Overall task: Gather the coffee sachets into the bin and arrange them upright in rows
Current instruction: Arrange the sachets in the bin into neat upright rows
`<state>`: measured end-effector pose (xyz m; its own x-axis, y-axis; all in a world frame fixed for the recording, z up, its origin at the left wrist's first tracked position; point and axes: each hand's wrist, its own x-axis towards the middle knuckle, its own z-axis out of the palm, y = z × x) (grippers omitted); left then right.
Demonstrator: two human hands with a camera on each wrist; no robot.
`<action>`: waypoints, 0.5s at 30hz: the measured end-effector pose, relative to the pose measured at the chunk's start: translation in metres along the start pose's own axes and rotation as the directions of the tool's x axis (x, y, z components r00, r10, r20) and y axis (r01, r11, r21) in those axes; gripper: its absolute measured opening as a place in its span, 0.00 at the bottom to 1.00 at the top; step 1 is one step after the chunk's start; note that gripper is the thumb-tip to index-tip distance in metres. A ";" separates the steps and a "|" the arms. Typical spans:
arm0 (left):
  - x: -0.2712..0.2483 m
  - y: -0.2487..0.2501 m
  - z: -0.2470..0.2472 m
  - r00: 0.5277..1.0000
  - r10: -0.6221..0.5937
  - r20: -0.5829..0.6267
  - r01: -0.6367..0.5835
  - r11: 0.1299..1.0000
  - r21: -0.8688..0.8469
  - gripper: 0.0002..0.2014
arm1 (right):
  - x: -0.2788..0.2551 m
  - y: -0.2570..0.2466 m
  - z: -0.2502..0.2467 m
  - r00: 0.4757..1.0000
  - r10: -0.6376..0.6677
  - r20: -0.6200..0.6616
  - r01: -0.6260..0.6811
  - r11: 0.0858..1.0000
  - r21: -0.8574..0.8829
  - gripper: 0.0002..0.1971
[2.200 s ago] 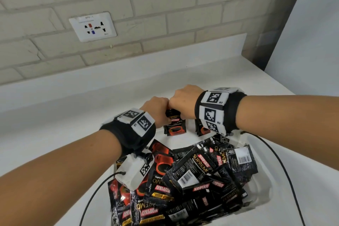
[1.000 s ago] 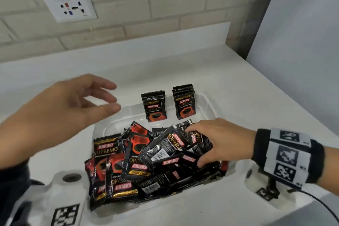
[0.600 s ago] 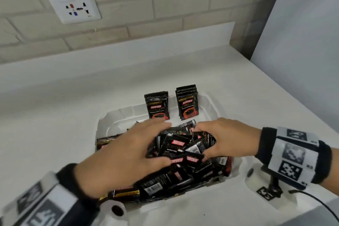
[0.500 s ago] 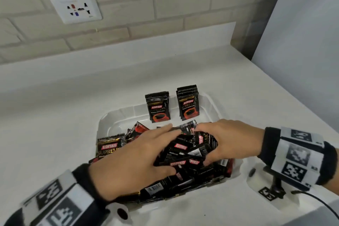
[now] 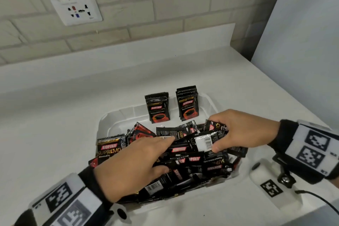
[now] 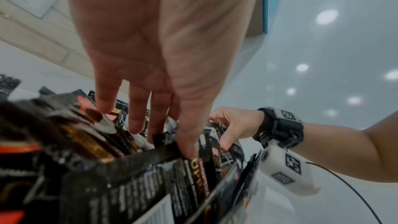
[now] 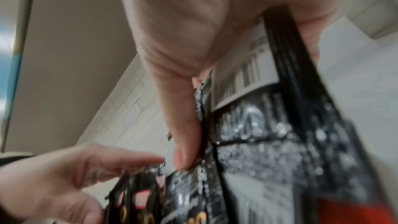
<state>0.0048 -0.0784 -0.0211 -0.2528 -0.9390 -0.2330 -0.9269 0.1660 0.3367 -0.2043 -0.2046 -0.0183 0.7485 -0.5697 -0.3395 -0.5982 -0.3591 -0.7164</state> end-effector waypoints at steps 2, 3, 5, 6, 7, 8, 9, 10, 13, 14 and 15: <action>0.000 0.000 0.001 1.000 0.009 0.006 -0.009 1.000 0.018 0.32 | -0.003 0.000 -0.007 1.000 -0.003 -0.021 0.004 0.998 0.056 0.12; 0.000 0.000 0.001 1.000 0.007 0.011 -0.007 1.000 0.026 0.32 | -0.004 0.000 -0.011 0.999 -0.001 -0.036 0.004 0.997 0.080 0.11; 0.000 0.000 0.001 1.000 0.000 0.021 -0.001 0.999 0.043 0.32 | -0.007 0.002 -0.019 0.997 -0.001 -0.073 0.009 0.994 0.110 0.11; 0.000 -0.001 0.002 1.000 -0.004 0.026 0.002 0.999 0.053 0.31 | -0.009 0.003 -0.023 0.996 0.000 -0.094 0.012 0.992 0.126 0.11; 0.001 -0.001 0.002 0.999 -0.005 0.032 0.003 0.998 0.060 0.31 | -0.012 0.004 -0.027 0.993 0.005 -0.115 0.014 0.987 0.163 0.11; 0.001 -0.002 0.002 0.999 -0.006 0.040 0.003 0.998 0.069 0.31 | -0.014 0.007 -0.031 0.990 0.013 -0.138 0.017 0.976 0.216 0.11; 0.001 -0.002 0.002 0.999 -0.007 0.049 0.003 0.997 0.073 0.31 | -0.017 0.009 -0.034 0.987 0.024 -0.162 0.022 0.961 0.275 0.11; 0.002 -0.003 0.002 0.998 -0.011 0.056 0.007 0.998 0.065 0.31 | -0.019 0.012 -0.036 0.980 0.041 -0.193 0.027 0.942 0.335 0.12; 0.001 -0.001 -0.003 0.999 -0.031 0.042 0.031 1.000 -0.005 0.30 | -0.021 0.021 -0.039 0.961 0.054 -0.271 0.087 0.870 0.485 0.16; 0.000 0.001 -0.006 0.999 -0.028 0.020 0.029 0.999 -0.038 0.30 | -0.021 0.025 -0.038 0.954 0.048 -0.296 0.118 0.846 0.520 0.23; -0.001 0.003 -0.010 1.000 -0.024 -0.020 0.023 0.997 -0.076 0.30 | -0.020 0.029 -0.037 0.941 0.053 -0.333 0.150 0.819 0.554 0.30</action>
<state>0.0053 -0.0797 -0.0109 -0.2247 -0.9485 -0.2232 -0.9086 0.1212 0.3998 -0.2476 -0.2309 -0.0094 0.5775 -0.8017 -0.1544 -0.2194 0.0298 -0.9752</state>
